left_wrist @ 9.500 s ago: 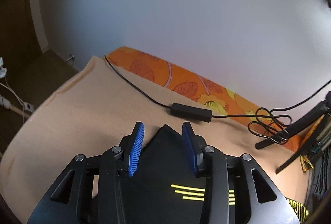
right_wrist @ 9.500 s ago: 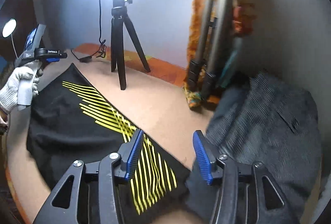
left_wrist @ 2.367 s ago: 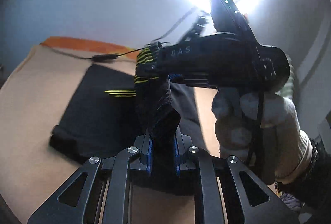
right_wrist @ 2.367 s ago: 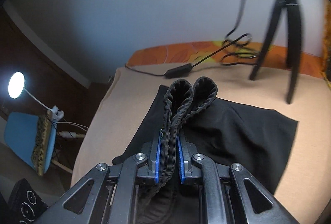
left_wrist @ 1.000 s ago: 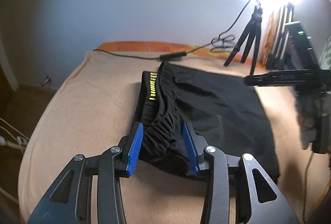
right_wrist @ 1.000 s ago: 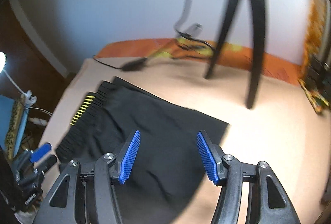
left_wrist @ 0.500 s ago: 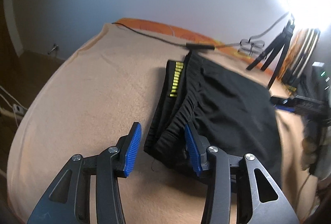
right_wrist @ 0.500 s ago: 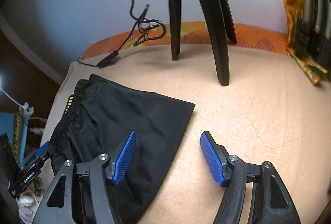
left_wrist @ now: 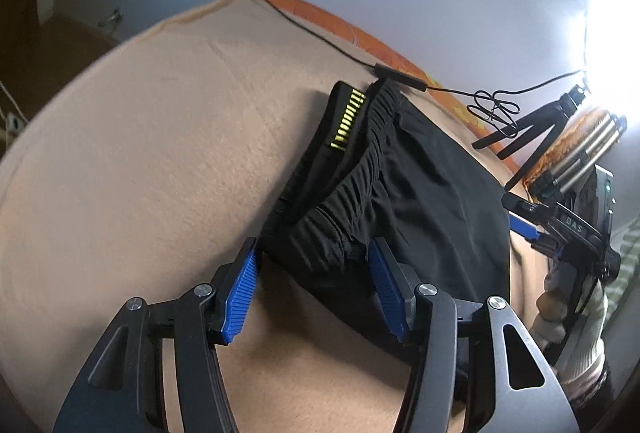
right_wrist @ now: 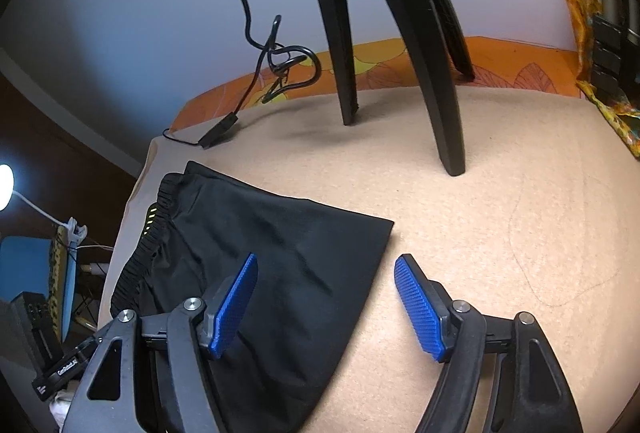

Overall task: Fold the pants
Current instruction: 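Fold the waistband over toward the hem and open both tools, then grip the folded waistband with the left tool while the right tool grips the hem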

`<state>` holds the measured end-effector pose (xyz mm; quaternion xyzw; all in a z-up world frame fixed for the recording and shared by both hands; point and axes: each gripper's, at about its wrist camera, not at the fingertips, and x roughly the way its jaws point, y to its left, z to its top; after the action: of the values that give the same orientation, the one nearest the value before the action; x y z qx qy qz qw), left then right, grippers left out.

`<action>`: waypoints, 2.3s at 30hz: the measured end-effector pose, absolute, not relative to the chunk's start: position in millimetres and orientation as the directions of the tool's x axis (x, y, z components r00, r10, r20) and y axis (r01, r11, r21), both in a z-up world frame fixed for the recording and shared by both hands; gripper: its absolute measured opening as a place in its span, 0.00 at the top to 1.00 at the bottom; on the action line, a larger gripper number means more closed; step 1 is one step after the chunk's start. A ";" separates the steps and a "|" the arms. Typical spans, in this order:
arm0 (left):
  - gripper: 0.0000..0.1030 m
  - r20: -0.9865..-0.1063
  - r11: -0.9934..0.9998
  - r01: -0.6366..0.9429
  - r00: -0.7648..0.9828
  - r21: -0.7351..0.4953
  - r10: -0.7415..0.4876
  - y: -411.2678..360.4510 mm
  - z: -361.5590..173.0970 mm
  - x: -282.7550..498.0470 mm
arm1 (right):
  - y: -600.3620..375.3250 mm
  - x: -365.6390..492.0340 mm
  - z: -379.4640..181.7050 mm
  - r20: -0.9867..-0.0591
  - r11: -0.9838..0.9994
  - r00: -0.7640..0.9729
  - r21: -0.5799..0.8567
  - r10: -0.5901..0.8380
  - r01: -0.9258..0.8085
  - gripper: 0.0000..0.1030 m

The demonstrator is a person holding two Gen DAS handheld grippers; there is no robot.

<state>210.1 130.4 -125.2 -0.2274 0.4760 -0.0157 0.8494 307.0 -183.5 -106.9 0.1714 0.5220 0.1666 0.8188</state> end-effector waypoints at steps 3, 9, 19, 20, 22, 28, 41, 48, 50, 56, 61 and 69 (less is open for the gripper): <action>0.47 -0.803 0.901 -0.206 0.556 -0.381 -0.213 125.4 -127.8 212.7 | -179.0 306.9 -108.3 -0.783 0.872 0.395 0.476 0.479 -0.115 0.28; 0.47 -0.797 0.904 -0.220 0.576 -0.366 -0.183 123.5 -127.8 212.0 | -175.7 306.5 -110.5 -0.767 0.865 0.407 0.477 0.496 -0.155 0.28; 0.74 -0.773 0.907 -0.205 0.609 -0.368 -0.177 114.4 -132.6 221.7 | -167.2 307.6 -111.1 -0.751 0.862 0.429 0.477 0.501 -0.170 0.50; 0.77 -0.769 0.903 -0.209 0.614 -0.375 -0.177 114.9 -133.1 222.3 | -166.2 308.6 -111.9 -0.751 0.862 0.431 0.480 0.500 -0.164 0.56; 0.79 -0.759 0.891 -0.217 0.624 -0.399 -0.188 117.1 -133.2 223.3 | -163.1 310.7 -114.1 -0.750 0.857 0.425 0.493 0.506 -0.151 0.74; 0.83 -0.736 0.899 -0.190 0.651 -0.395 -0.185 113.5 -124.0 217.2 | -153.6 306.0 -108.3 -0.749 0.856 0.422 0.488 0.511 -0.170 0.90; 0.84 -0.691 0.910 -0.130 0.695 -0.393 -0.199 103.9 -96.0 201.8 | -141.2 285.2 -42.5 -0.732 0.874 0.479 0.389 0.485 -0.290 0.92; 0.85 -0.658 0.930 -0.039 0.717 -0.366 -0.229 82.9 -68.9 181.5 | -142.9 268.7 -2.8 -0.722 0.883 0.512 0.336 0.466 -0.328 0.92; 0.85 -0.648 0.928 -0.023 0.722 -0.372 -0.242 77.6 -62.1 177.2 | -145.4 263.9 5.4 -0.721 0.886 0.519 0.326 0.459 -0.331 0.92; 0.85 -0.635 0.931 0.001 0.731 -0.365 -0.250 68.7 -50.9 169.7 | -157.4 249.6 23.0 -0.721 0.898 0.540 0.297 0.434 -0.325 0.93; 0.85 -0.679 0.905 -0.048 0.678 -0.423 -0.281 78.5 -75.0 189.4 | -167.5 253.4 14.2 -0.740 0.914 0.538 0.293 0.404 -0.282 0.93; 0.83 -0.733 0.925 -0.020 0.617 -0.379 -0.286 63.2 -115.6 225.5 | -192.0 265.2 -27.5 -0.790 0.941 0.511 0.276 0.338 -0.196 0.93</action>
<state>225.5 63.2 -115.6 -0.1779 0.4312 -0.0754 0.8813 265.2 -192.0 -27.5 0.0755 0.4700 0.1545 0.8658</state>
